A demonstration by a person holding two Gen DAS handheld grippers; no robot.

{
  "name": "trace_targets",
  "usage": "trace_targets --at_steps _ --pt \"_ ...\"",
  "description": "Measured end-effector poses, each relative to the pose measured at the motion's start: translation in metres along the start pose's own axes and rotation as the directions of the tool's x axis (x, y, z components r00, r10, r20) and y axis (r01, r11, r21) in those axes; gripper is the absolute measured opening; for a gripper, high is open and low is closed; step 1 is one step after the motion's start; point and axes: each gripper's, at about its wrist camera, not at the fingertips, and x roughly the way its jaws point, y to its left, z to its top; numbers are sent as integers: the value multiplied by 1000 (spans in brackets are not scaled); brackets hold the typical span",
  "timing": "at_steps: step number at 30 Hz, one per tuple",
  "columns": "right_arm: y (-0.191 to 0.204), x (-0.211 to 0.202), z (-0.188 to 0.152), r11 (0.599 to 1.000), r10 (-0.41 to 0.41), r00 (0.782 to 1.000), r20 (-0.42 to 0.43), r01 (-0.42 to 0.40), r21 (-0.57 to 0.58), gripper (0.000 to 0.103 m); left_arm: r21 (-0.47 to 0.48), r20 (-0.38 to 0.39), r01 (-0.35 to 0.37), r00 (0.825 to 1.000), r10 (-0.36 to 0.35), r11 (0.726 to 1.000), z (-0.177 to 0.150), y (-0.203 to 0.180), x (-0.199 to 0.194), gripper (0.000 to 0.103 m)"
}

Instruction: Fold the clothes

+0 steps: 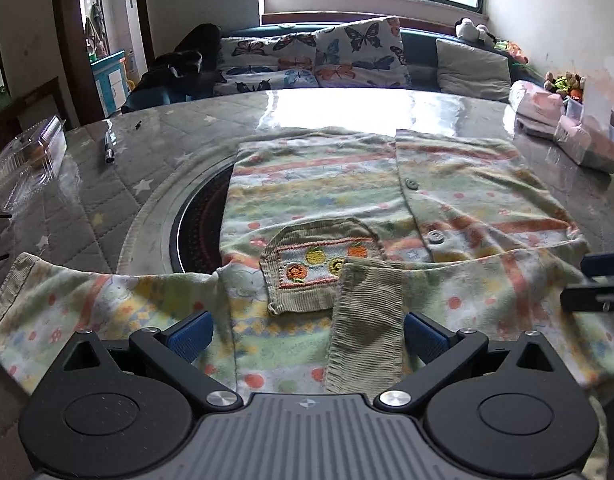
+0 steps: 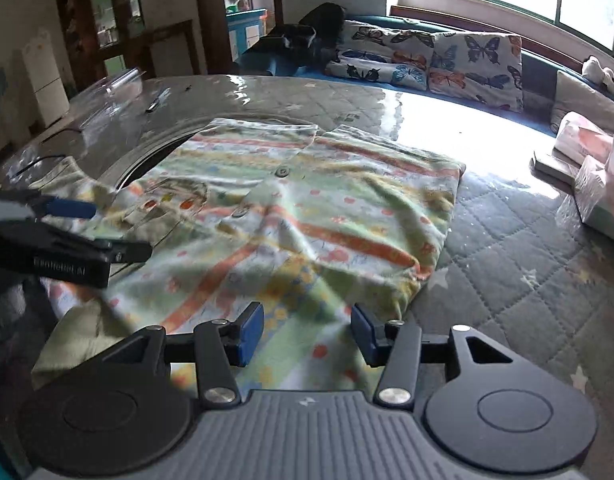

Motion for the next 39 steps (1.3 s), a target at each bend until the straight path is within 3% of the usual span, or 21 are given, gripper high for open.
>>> trace_targets --at_steps 7,12,18,24,29,34,36,39 --pt "4 -17 -24 999 -8 999 -40 6 -35 51 37 -3 12 1000 -12 999 -11 -4 -5 103" --pt "8 -22 -16 999 -7 1000 -15 6 -44 51 12 9 13 1000 -13 1000 -14 3 -12 103" --pt "24 -7 10 998 39 998 42 -36 -50 51 -57 34 -18 999 20 998 -14 27 -25 103" --pt "42 25 20 996 62 998 23 -60 -65 51 -158 45 -90 994 99 983 -20 71 -36 103" --pt "45 31 17 996 52 999 9 -51 -76 51 -272 39 -195 976 213 942 -28 125 -41 103" --pt "45 23 18 995 54 998 16 -52 -83 51 -400 26 -313 936 352 861 -34 183 -42 102" --pt "46 20 18 995 58 998 20 -56 -86 51 -446 16 -344 920 392 826 -35 203 -41 97" --pt "49 18 19 994 67 997 26 -64 -88 51 -496 -11 -357 914 405 792 -36 226 -35 84"
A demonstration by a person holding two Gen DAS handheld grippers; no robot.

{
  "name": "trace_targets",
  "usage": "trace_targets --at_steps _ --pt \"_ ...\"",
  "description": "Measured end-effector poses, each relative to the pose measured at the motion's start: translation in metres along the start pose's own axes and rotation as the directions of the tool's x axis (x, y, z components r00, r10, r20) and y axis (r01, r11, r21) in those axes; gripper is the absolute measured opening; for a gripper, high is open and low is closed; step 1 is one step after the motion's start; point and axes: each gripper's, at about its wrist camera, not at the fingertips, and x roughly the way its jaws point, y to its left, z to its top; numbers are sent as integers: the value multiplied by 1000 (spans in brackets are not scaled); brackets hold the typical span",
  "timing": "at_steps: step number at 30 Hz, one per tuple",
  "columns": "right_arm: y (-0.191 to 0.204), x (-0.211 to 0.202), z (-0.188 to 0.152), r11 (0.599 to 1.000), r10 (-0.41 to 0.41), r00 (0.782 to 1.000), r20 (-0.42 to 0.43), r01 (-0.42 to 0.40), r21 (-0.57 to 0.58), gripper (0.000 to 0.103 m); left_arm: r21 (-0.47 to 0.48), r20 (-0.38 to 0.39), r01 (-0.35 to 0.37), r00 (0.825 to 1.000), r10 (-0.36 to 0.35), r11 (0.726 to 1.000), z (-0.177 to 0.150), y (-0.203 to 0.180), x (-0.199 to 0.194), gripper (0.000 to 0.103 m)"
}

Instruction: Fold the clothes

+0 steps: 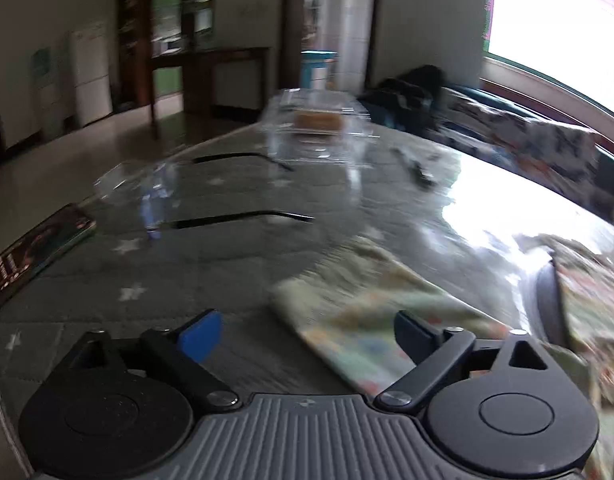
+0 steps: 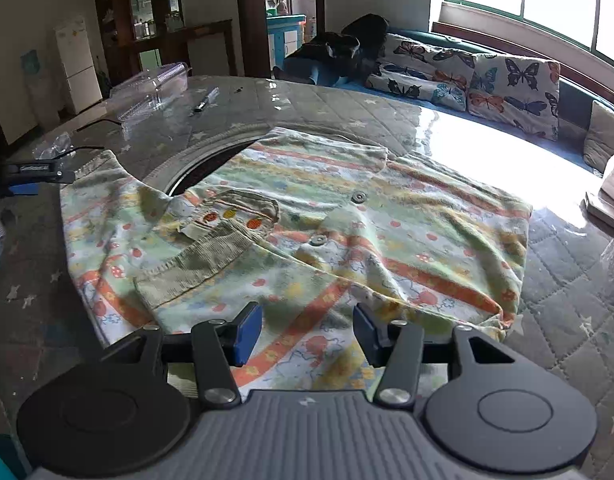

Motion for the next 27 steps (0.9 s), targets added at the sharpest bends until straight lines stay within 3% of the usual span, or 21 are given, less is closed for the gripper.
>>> trace_targets --at_steps 6,9,11,16,20,24,27 --pt "4 -3 1 1000 5 1000 5 -5 -6 52 -48 -21 9 1000 -10 999 8 8 13 69" --pt "4 -5 0 1000 3 1000 8 -3 -2 52 -23 -11 6 1000 -6 1000 7 4 13 55" --pt "4 -6 0 1000 0 1000 10 -1 1 52 -15 -6 18 1000 -18 1000 7 4 13 40" --pt "1 -9 -3 1000 -2 1000 18 2 14 52 -21 -7 61 998 -61 998 7 4 15 13" --pt "-1 -14 -4 1000 -5 1000 31 4 24 52 -35 5 125 992 -124 992 10 -1 3 9" --pt "-5 -20 -6 999 -11 999 50 9 39 52 -25 32 259 966 -258 966 18 -19 -27 9" --pt "-9 -26 -8 999 -19 998 64 16 52 52 6 49 380 924 -380 925 23 -43 -54 8"
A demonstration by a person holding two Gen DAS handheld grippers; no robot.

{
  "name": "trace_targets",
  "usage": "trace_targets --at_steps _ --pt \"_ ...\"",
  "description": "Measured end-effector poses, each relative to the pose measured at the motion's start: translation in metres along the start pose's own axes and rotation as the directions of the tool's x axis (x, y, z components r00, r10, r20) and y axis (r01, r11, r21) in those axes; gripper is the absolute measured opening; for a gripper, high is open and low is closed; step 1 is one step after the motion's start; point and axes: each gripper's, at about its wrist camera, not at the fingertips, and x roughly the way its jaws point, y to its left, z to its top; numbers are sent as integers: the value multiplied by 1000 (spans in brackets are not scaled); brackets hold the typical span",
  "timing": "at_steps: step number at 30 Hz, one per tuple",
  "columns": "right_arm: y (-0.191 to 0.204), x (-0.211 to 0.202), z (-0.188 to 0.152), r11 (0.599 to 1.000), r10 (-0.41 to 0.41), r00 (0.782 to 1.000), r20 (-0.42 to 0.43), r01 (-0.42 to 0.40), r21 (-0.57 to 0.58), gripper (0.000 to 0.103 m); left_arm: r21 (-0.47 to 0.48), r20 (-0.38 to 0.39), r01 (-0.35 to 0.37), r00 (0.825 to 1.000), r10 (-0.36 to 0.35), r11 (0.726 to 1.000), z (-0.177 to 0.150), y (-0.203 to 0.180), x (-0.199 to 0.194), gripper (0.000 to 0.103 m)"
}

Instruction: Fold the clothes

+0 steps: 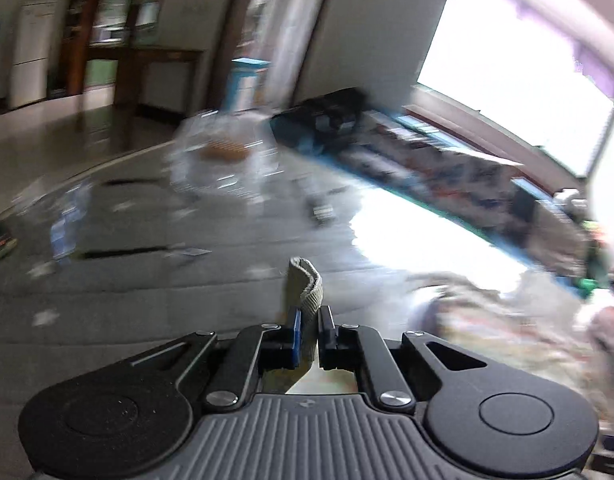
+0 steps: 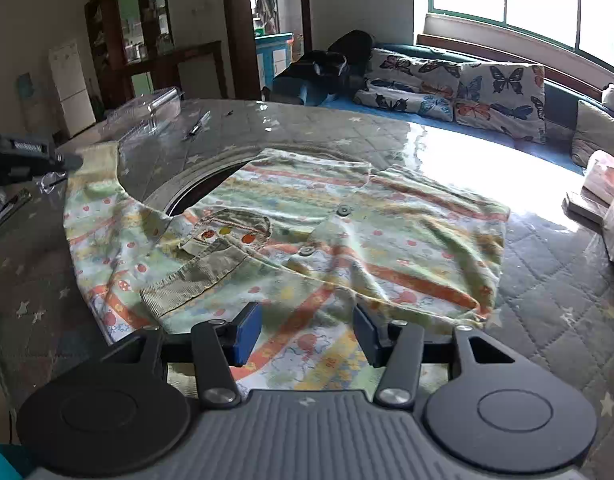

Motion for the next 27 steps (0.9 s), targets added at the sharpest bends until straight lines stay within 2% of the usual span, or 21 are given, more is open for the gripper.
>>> trace_targets --at_steps 3,5,8,13,16,18,21,25,27 --pt "-6 -7 -3 1000 -11 1000 13 11 14 52 38 -4 135 991 -135 990 2 -38 -12 8" --pt "-11 -11 -5 999 -21 1000 21 21 27 52 59 -24 235 972 -234 970 1 -66 -17 8" --pt "-22 -20 -9 997 -40 998 37 38 60 52 112 -71 355 935 -349 928 -9 -109 -20 8" --pt "-42 -36 -17 991 -80 995 56 73 113 52 173 -161 497 866 -473 851 -35 -170 -16 8" --pt "-52 -41 -22 985 -102 993 54 94 145 52 190 -242 552 828 -506 812 -57 -195 -6 8" --pt "-59 -44 -25 980 -116 992 53 106 167 52 208 -295 573 809 -508 792 -74 -205 -3 8" --pt "-65 -46 -27 975 -118 992 51 106 196 51 238 -362 575 800 -478 783 -95 -214 8 10" --pt "-64 -43 -25 976 -99 994 49 88 201 51 221 -439 597 767 -468 771 -112 -210 17 20" --pt "-60 -39 -23 978 -83 996 45 73 196 51 227 -437 591 772 -462 774 -111 -201 14 28"
